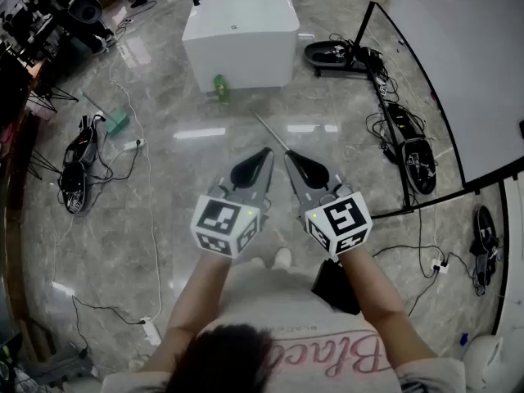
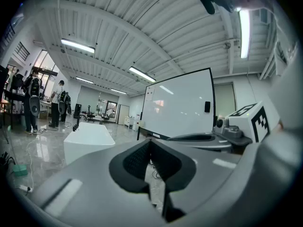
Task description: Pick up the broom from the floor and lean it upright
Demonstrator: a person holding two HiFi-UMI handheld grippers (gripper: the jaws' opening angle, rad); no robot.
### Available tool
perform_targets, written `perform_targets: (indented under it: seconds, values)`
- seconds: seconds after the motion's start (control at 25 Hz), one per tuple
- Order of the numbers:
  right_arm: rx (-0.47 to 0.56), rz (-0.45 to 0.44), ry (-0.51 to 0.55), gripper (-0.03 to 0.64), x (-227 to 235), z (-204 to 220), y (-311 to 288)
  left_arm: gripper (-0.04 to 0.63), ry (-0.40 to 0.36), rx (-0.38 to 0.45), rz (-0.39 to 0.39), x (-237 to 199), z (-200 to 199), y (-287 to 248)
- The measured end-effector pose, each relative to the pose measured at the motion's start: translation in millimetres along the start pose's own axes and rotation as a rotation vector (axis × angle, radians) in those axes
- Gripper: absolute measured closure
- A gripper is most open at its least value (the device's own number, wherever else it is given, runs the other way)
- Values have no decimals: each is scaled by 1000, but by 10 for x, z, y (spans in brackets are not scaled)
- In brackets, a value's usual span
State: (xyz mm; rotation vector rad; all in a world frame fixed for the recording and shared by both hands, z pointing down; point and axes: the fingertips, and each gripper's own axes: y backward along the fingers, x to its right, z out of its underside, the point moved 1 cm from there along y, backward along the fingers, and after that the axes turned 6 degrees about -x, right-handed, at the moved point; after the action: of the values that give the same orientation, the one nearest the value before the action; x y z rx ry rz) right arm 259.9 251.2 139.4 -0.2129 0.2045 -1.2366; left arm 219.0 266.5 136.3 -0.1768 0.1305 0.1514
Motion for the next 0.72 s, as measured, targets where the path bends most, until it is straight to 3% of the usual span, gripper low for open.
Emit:
perform_targets:
  seconds: [0.4, 0.72]
  values:
    - [-2, -5, 8, 617, 53, 42, 81, 595, -5, -6, -14, 84, 47, -37]
    - [-18, -21, -29, 615, 184, 151, 106, 595, 12, -8, -68, 47, 81, -83]
